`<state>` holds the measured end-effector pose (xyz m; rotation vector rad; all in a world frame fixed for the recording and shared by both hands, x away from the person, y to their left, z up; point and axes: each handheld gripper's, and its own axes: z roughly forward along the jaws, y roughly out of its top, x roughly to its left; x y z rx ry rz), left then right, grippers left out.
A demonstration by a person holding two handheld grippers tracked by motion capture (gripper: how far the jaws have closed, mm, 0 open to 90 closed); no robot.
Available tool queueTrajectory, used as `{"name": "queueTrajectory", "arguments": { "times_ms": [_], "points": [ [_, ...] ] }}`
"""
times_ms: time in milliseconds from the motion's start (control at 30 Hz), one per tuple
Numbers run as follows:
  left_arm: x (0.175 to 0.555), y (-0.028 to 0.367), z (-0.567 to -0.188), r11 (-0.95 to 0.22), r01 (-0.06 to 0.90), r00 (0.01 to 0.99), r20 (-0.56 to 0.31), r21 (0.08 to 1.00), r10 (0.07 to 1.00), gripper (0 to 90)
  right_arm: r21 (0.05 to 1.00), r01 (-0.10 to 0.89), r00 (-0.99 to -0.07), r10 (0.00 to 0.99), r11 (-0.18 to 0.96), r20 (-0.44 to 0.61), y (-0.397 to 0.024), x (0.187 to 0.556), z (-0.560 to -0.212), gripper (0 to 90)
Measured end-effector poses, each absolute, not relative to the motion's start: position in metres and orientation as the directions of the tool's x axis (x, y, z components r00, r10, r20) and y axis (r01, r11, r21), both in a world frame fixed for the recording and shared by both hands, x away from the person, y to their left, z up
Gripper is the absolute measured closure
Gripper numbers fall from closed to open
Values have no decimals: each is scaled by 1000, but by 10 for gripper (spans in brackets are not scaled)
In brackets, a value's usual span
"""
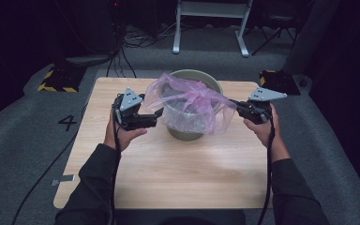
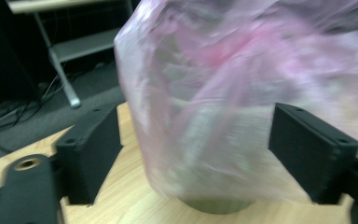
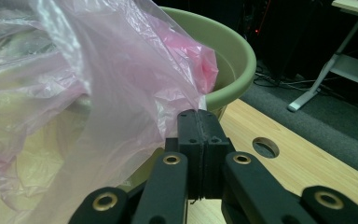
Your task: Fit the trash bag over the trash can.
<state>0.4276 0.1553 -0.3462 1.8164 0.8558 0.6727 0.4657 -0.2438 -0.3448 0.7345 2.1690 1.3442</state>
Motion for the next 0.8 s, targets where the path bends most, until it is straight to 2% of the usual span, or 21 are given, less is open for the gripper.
{"name": "queueTrajectory", "arguments": {
  "times_ms": [67, 167, 233, 267, 300, 333, 367, 467, 500, 533, 567, 600, 700, 800],
  "points": [
    [438, 154, -353, -288, 267, 599, 76, 919, 797, 396, 907, 196, -737, 666, 374, -115, -245, 467, -345, 894],
    [449, 153, -363, -326, 278, 652, 72, 904, 755, 652, 900, 215, -725, 679, 379, -113, -247, 472, -349, 881],
    [450, 153, -365, -326, 280, 657, 68, 903, 751, 678, 898, 217, -724, 681, 383, -115, -247, 473, -350, 878],
    [451, 153, -366, -329, 278, 663, 68, 903, 746, 729, 897, 221, -722, 682, 383, -114, -246, 474, -350, 868],
    [451, 152, -366, -339, 268, 658, 86, 902, 748, 773, 896, 221, -715, 689, 386, -121, -246, 474, -350, 803],
    [451, 152, -366, -339, 268, 658, 86, 902, 748, 782, 896, 221, -715, 689, 386, -121, -246, 474, -350, 803],
    [450, 151, -366, -343, 265, 655, 93, 901, 750, 782, 896, 222, -705, 699, 383, -124, -245, 473, -350, 766],
    [448, 151, -365, -352, 251, 649, 114, 902, 752, 817, 904, 219, -707, 698, 367, -112, -249, 470, -349, 644],
    [447, 152, -364, -349, 248, 647, 114, 904, 754, 818, 905, 223, -699, 707, 362, -111, -253, 469, -348, 559],
    [447, 152, -364, -349, 248, 647, 114, 904, 754, 819, 905, 223, -699, 707, 362, -111, -253, 469, -348, 559],
    [447, 154, -364, -351, 248, 644, 118, 903, 756, 819, 905, 238, -703, 706, 352, -89, -257, 468, -348, 489],
    [447, 154, -364, -351, 248, 644, 118, 903, 756, 819, 905, 238, -703, 706, 352, -89, -257, 468, -348, 489],
    [446, 154, -363, -351, 246, 645, 118, 903, 755, 823, 910, 243, -696, 714, 335, -77, -268, 462, -346, 409],
    [446, 153, -363, -353, 247, 645, 119, 903, 755, 824, 918, 229, -697, 713, 324, -77, -272, 456, -341, 381]
  ]
}}
